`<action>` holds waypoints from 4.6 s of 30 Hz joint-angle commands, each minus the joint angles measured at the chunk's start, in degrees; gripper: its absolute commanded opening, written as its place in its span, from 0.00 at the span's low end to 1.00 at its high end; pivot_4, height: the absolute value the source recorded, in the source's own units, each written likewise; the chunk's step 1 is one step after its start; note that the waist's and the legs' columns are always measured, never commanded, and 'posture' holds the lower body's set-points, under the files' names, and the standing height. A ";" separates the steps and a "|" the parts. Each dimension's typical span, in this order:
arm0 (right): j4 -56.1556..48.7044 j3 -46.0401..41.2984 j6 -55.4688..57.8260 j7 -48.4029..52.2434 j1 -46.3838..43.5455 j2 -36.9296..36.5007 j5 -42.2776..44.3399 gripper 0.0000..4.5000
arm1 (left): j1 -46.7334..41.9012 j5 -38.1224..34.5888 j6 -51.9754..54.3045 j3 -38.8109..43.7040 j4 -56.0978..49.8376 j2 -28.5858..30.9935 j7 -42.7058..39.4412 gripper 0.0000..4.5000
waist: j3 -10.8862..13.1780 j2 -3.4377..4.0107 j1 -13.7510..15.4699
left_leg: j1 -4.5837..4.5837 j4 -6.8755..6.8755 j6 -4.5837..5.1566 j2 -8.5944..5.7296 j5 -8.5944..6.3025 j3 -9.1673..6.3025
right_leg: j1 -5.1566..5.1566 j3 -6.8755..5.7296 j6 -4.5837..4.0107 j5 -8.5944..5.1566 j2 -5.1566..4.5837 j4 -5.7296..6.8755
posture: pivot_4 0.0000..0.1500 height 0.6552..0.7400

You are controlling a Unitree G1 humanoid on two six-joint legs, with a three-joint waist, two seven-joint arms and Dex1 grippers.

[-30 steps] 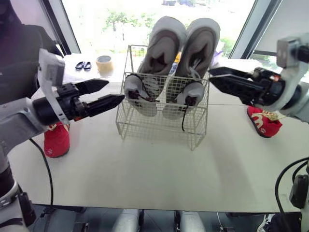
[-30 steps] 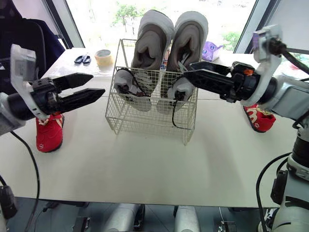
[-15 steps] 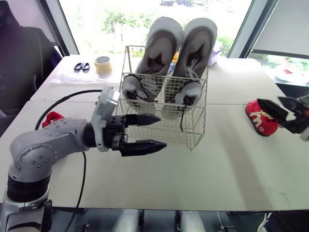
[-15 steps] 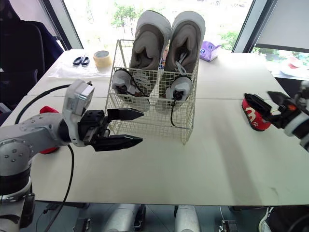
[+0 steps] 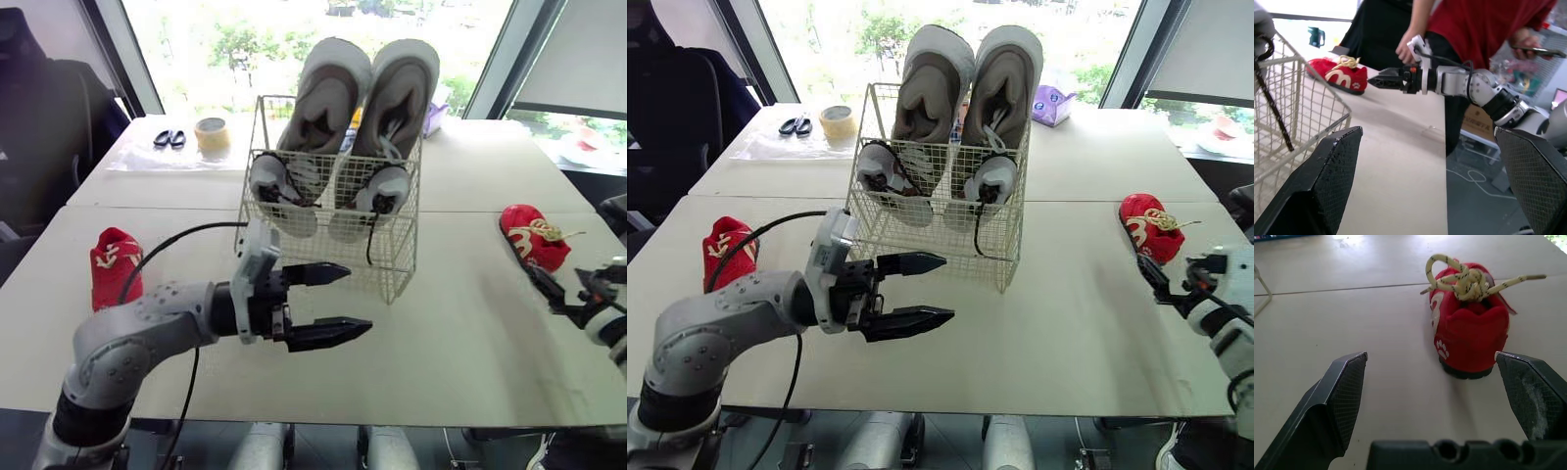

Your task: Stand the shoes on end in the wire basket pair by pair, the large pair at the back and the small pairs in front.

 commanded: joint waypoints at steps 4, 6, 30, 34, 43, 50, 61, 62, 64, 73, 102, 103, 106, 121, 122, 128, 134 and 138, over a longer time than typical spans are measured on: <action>16.83 3.25 -10.90 2.34 -9.19 -0.51 -6.49 1.00 | 2.64 -2.40 -1.32 0.28 -3.47 0.31 1.96 0.99 | 0.00 0.01 0.01 | 0.00 0.01 0.00 0.00 0.00 0.00 | -0.03 -0.01 0.00 0.00 0.02 0.04 | 1.00 0.01; 21.04 4.16 -13.65 2.74 -11.52 -0.46 -8.00 1.00 | 2.96 -3.41 -1.18 1.12 -3.61 1.27 1.97 0.99 | 0.00 0.01 0.01 | -0.01 0.03 0.00 0.00 0.00 0.00 | -0.02 -0.01 0.00 0.00 0.02 0.04 | 1.00 0.01; 63.02 10.07 -38.32 2.54 -35.56 0.27 -18.34 1.00 | 8.52 -5.62 -1.98 2.47 -6.63 11.04 0.46 0.99 | -0.01 0.03 -1.47 | -0.12 0.06 0.01 0.00 -0.01 0.01 | -0.14 0.01 -0.01 -0.01 0.03 0.14 | 1.00 0.01; 66.85 10.53 -40.82 2.47 -37.57 0.47 -18.75 0.71 | 9.15 -5.42 -2.42 3.17 -6.64 12.32 -0.26 1.00 | -0.01 0.03 -1.41 | -0.16 0.07 0.02 -0.01 -0.01 0.00 | -0.15 0.01 0.00 -0.01 0.03 0.16 | 1.00 0.01; 61.94 8.61 -43.53 1.76 -37.55 -1.31 -16.85 0.45 | 5.10 -16.55 -1.83 16.49 -0.06 21.54 2.25 1.00 | 0.01 0.04 -1.42 | -0.16 0.15 0.03 -0.01 -0.02 -0.03 | -0.15 0.02 0.00 -0.01 0.04 0.21 | 1.00 0.01; 41.52 8.38 -39.45 4.10 -51.38 -9.76 -13.06 0.45 | -15.39 -22.12 0.10 23.62 27.74 31.44 -3.32 1.00 | 0.54 1.08 -1.88 | -0.39 0.31 0.15 -0.13 -0.08 0.22 | -0.59 0.26 0.26 -0.17 -0.01 0.67 | 1.00 0.01; 10.72 24.17 -23.86 23.52 -66.33 -7.09 -5.85 0.45 | -53.43 -2.68 1.23 9.91 58.43 16.43 -18.75 1.00 | 0.37 0.15 -1.95 | -0.32 0.27 0.35 -0.10 -0.22 -0.06 | -0.62 0.04 0.36 -0.45 0.06 1.01 | 1.00 0.01; 8.79 25.02 -23.23 24.53 -66.35 -6.90 -5.72 0.45 | -55.35 -1.68 2.72 9.18 60.35 16.43 -21.65 1.00 | 0.38 0.14 -1.98 | -0.33 0.26 0.34 -0.14 -0.22 -0.04 | -0.62 0.06 0.40 -0.43 0.02 0.99 | 1.00 0.01; 6.36 25.84 -22.04 25.53 -66.53 -6.36 -5.41 0.45 | -58.19 0.61 4.16 8.28 63.26 16.35 -26.47 1.00 | 0.38 0.14 -1.93 | -0.33 0.17 0.33 -0.15 -0.21 -0.03 | -0.63 0.07 0.42 -0.43 0.02 0.92 | 1.00 0.01; -3.36 29.23 -19.48 28.81 -65.03 -4.44 -5.46 0.45 | -66.06 11.99 5.10 4.64 70.64 12.28 -37.28 1.00 | 0.40 0.11 -1.83 | -0.24 0.04 0.21 -0.14 -0.15 -0.06 | -0.61 0.07 0.43 -0.43 0.00 0.92 | 1.00 0.01; -6.16 32.51 -23.27 32.22 -61.10 -3.04 -12.77 0.74 | -70.21 25.68 6.62 6.56 79.93 10.55 -50.94 0.06 | 0.43 0.06 -3.17 | -0.26 -0.02 0.16 -0.13 -0.12 -0.05 | -0.69 0.09 0.43 -0.43 0.01 0.95 | 1.00 0.01; -5.95 30.79 -21.22 30.85 -59.98 -3.21 -11.67 0.84 | -69.82 24.71 7.04 8.58 80.11 10.59 -49.24 0.06 | 0.43 0.06 -3.16 | -0.26 -0.02 0.16 -0.12 -0.12 -0.05 | -0.69 0.09 0.43 -0.43 0.01 0.95 | 1.00 0.01; -5.75 24.93 -14.67 25.39 -56.67 -2.39 -7.29 0.99 | -68.36 21.95 8.60 14.56 79.78 10.37 -44.06 0.06 | 0.43 0.06 -3.11 | -0.26 -0.03 0.16 -0.12 -0.12 -0.06 | -0.69 0.09 0.42 -0.43 0.00 0.95 | 1.00 0.01; -17.67 20.84 -5.13 -18.43 -50.83 43.27 36.92 0.99 | -52.53 -3.67 1.21 37.57 46.07 -18.37 0.36 0.06 | 0.35 -0.05 -3.12 | -0.29 -0.07 -0.45 -0.12 0.23 -0.19 | -0.91 0.19 0.25 -0.27 0.04 1.21 | 1.00 0.01; -17.11 21.98 -5.81 -18.01 -51.79 44.01 35.91 0.99 | -51.99 -5.23 0.71 37.49 45.64 -19.48 1.94 0.06 | 0.34 -0.06 -3.12 | -0.28 -0.06 -0.44 -0.12 0.23 -0.18 | -0.91 0.19 0.25 -0.27 0.05 1.23 | 1.00 0.01; -15.11 24.16 -8.59 -14.95 -54.74 42.25 30.34 0.99 | -48.03 -9.56 -0.11 33.47 41.74 -22.73 7.15 0.06 | 0.32 -0.07 -2.99 | -0.25 -0.03 -0.41 -0.13 0.22 -0.19 | -0.83 0.16 0.25 -0.28 0.09 1.24 | 1.00 0.01; -15.58 26.28 -8.96 -14.04 -56.17 41.68 28.14 0.99 | -46.20 -11.15 -1.86 30.46 41.08 -23.94 9.60 0.06 | 0.32 -0.07 -3.20 | -0.25 -0.02 -0.39 -0.13 0.21 -0.19 | -0.84 0.16 0.24 -0.28 0.11 1.24 | 1.00 0.01; -14.92 27.00 -9.87 -13.77 -56.99 41.08 25.10 0.99 | -44.51 -13.00 -1.62 27.84 39.09 -25.00 10.41 0.06 | 0.32 -0.07 -3.20 | -0.25 -0.05 -0.39 -0.12 0.21 -0.19 | -0.86 0.17 0.24 -0.28 0.12 1.24 | 1.00 0.01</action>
